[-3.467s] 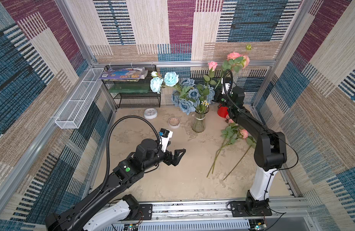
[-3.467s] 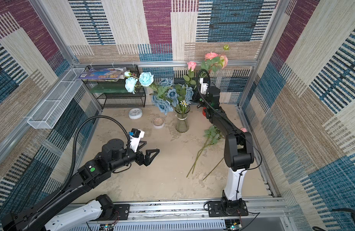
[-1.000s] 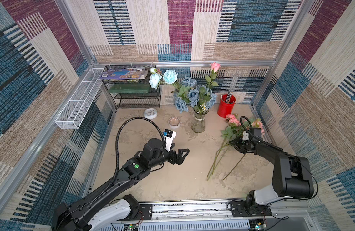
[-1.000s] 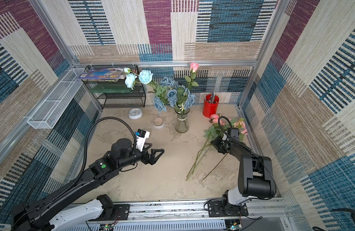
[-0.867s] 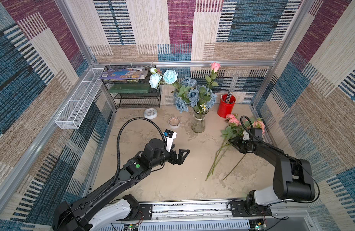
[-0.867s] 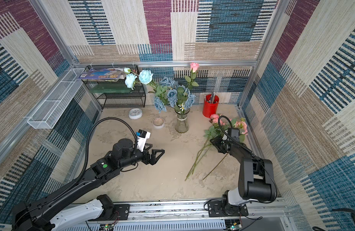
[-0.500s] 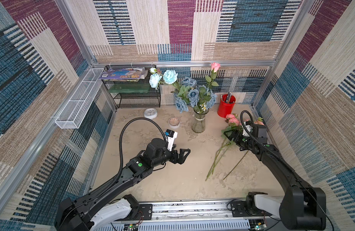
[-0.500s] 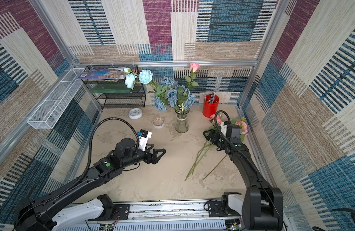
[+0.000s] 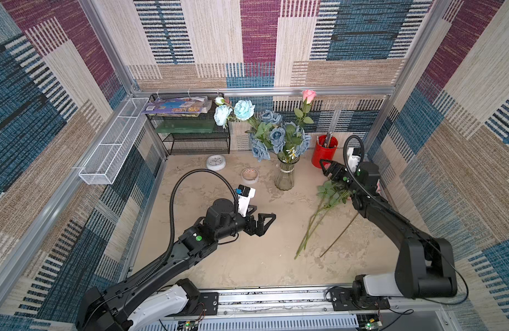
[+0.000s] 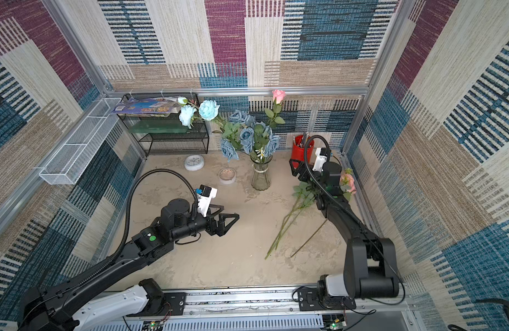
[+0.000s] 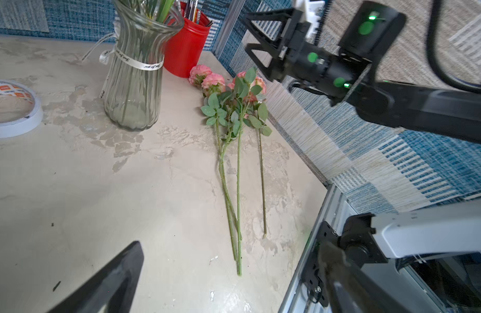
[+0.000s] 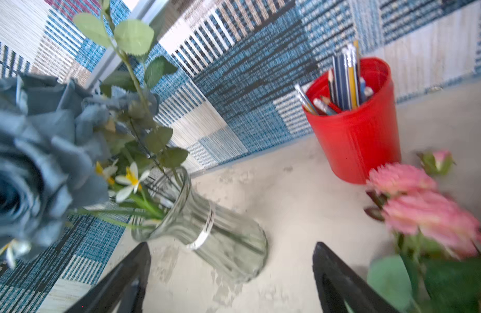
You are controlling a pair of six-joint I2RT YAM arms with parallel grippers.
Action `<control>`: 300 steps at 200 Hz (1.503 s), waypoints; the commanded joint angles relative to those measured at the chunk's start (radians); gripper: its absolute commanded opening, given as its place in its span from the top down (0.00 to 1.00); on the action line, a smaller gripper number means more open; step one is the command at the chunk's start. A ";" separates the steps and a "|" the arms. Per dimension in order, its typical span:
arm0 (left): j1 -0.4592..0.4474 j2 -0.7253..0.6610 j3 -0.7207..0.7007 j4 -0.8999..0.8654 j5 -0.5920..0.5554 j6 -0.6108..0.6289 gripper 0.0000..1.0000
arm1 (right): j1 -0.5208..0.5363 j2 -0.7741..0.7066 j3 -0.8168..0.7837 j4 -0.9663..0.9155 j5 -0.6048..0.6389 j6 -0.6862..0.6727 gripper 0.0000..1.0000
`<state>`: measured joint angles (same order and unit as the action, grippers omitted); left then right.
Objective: Pick out pink flowers from the vase
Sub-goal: Pick up the flower from the vase.
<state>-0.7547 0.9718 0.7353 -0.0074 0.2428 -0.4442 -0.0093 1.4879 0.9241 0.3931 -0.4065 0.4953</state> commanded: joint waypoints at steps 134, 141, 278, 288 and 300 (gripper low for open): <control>0.002 0.408 -0.057 0.516 -0.248 0.079 0.01 | 0.075 0.712 0.766 0.366 -0.576 0.074 0.30; 0.002 0.413 -0.059 0.518 -0.243 0.073 0.01 | 0.081 0.734 0.793 0.354 -0.575 0.077 0.31; 0.002 0.314 -0.109 0.418 -0.247 0.060 0.01 | 0.099 0.763 1.019 0.206 -0.603 0.088 0.97; 0.002 0.308 -0.108 0.412 -0.247 0.062 0.01 | 0.098 0.754 1.039 0.160 -0.585 0.063 1.00; 0.002 0.304 -0.108 0.406 -0.243 0.061 0.01 | 0.095 0.749 1.066 0.130 -0.572 0.046 1.00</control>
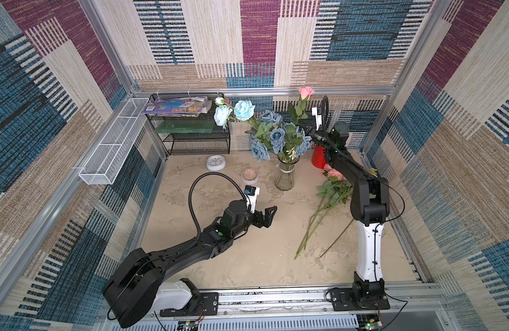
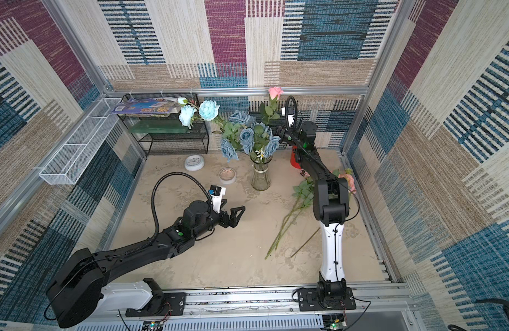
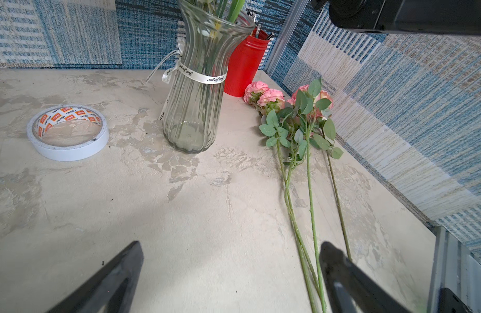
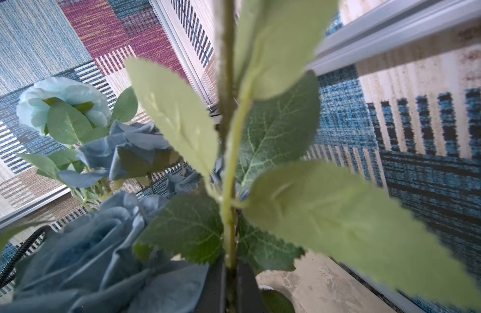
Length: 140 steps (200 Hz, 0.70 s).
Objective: Pick out pink flowers from the vase
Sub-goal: Pick up the flower from the vase.
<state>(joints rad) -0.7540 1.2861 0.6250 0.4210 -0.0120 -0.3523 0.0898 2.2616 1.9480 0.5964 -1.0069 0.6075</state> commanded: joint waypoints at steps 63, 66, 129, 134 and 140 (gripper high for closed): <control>0.002 -0.037 0.006 -0.053 0.029 -0.040 0.01 | -0.014 -0.026 0.244 -0.218 0.098 -0.147 1.00; 0.001 -0.039 0.006 -0.054 0.030 -0.041 0.01 | -0.014 -0.027 0.254 -0.229 0.103 -0.152 1.00; 0.001 -0.064 -0.006 -0.064 0.041 -0.052 0.01 | 0.002 -0.094 0.338 -0.374 0.260 -0.298 1.00; 0.001 -0.063 -0.008 -0.063 0.043 -0.051 0.01 | 0.010 -0.104 0.346 -0.403 0.298 -0.333 1.00; 0.001 -0.063 -0.009 -0.059 0.047 -0.051 0.01 | 0.018 -0.115 0.352 -0.431 0.345 -0.369 1.00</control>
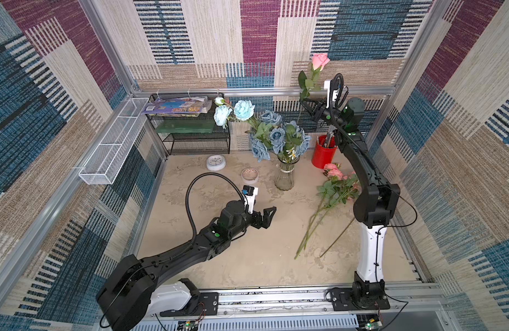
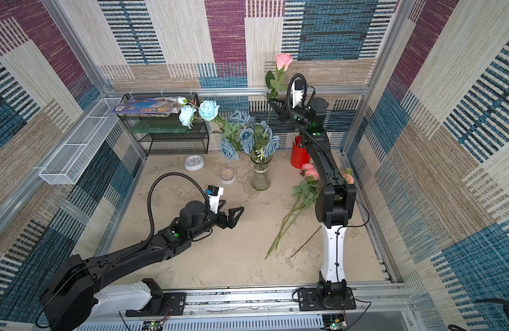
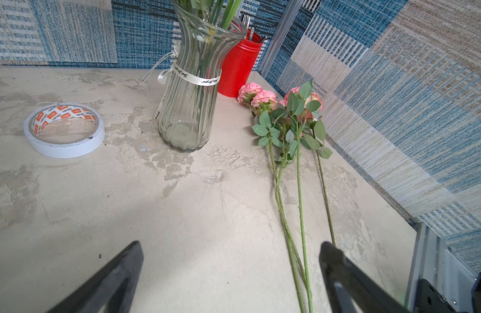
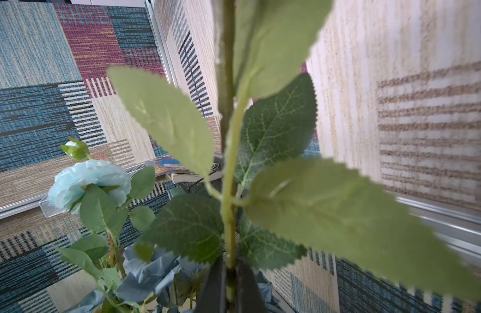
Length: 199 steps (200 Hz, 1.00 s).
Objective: Pick out pink flowers from the vase
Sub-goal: Pick up the flower from the vase.
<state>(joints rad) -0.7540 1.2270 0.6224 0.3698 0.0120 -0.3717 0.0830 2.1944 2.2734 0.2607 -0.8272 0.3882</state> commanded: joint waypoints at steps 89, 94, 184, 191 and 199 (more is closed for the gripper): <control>0.001 -0.062 -0.050 -0.003 0.050 -0.045 0.01 | 0.049 -0.229 0.019 -0.130 0.372 -0.262 1.00; 0.001 -0.064 -0.052 -0.003 0.056 -0.047 0.01 | 0.048 -0.240 0.017 -0.127 0.381 -0.265 1.00; 0.001 -0.108 -0.052 -0.069 0.033 -0.053 0.01 | 0.105 -0.389 -0.002 -0.500 0.975 -0.290 1.00; 0.001 -0.114 -0.052 -0.074 0.027 -0.051 0.01 | 0.101 -0.406 -0.028 -0.529 1.000 -0.276 1.00; 0.001 -0.123 -0.054 -0.081 0.020 -0.050 0.01 | 0.099 -0.431 -0.069 -0.552 1.023 -0.264 1.00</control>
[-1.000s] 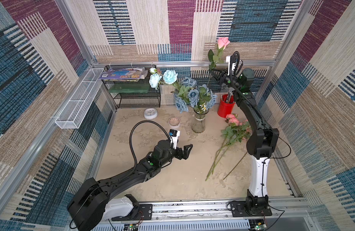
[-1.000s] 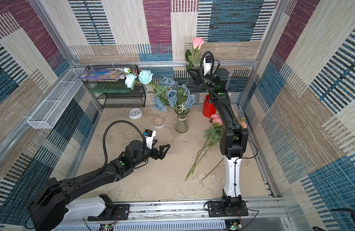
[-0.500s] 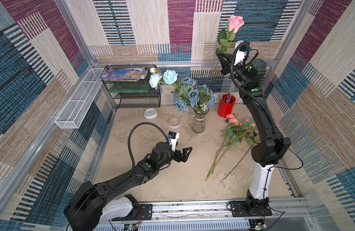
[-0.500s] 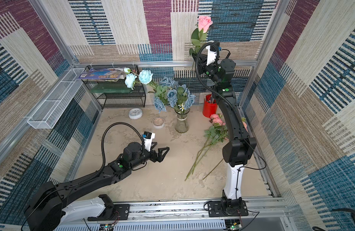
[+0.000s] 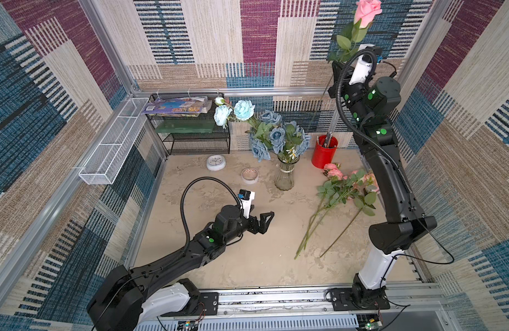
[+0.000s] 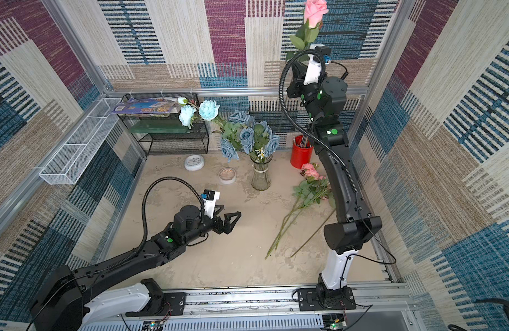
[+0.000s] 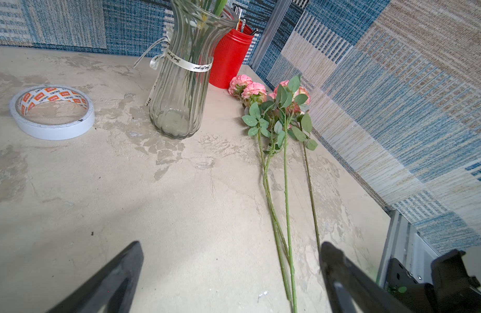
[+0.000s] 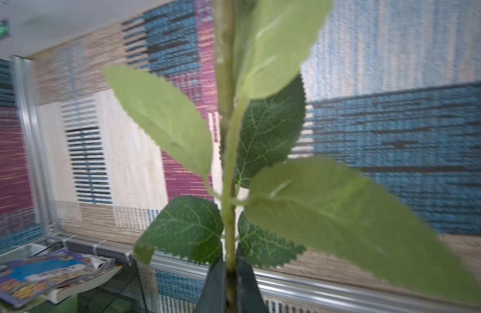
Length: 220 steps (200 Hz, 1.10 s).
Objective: Pick out pink flowers from the vase
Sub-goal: Pick up the flower from the vase, then place the flower at the center of the board.
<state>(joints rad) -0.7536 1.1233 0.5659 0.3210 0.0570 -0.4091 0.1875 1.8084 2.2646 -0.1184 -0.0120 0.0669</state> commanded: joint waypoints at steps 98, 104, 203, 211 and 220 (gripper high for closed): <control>0.000 -0.088 -0.045 -0.042 -0.057 -0.036 0.01 | -0.240 -0.356 -0.689 -0.254 -0.245 0.491 1.00; 0.001 -0.091 -0.049 -0.042 -0.055 -0.039 0.01 | -0.244 -0.371 -0.744 -0.237 -0.280 0.523 1.00; 0.000 -0.147 -0.093 -0.052 -0.091 -0.036 0.01 | -0.327 -0.397 -1.358 -0.051 -0.452 0.596 1.00; 0.001 -0.152 -0.095 -0.057 -0.096 -0.035 0.01 | -0.344 -0.371 -1.378 -0.035 -0.465 0.589 1.00; 0.000 -0.154 -0.094 -0.064 -0.102 -0.036 0.01 | -0.359 -0.342 -1.395 -0.015 -0.491 0.581 1.00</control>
<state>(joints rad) -0.7536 0.9787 0.4755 0.2695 -0.0189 -0.4377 -0.1413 1.4170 0.9062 -0.2314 -0.4335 0.6720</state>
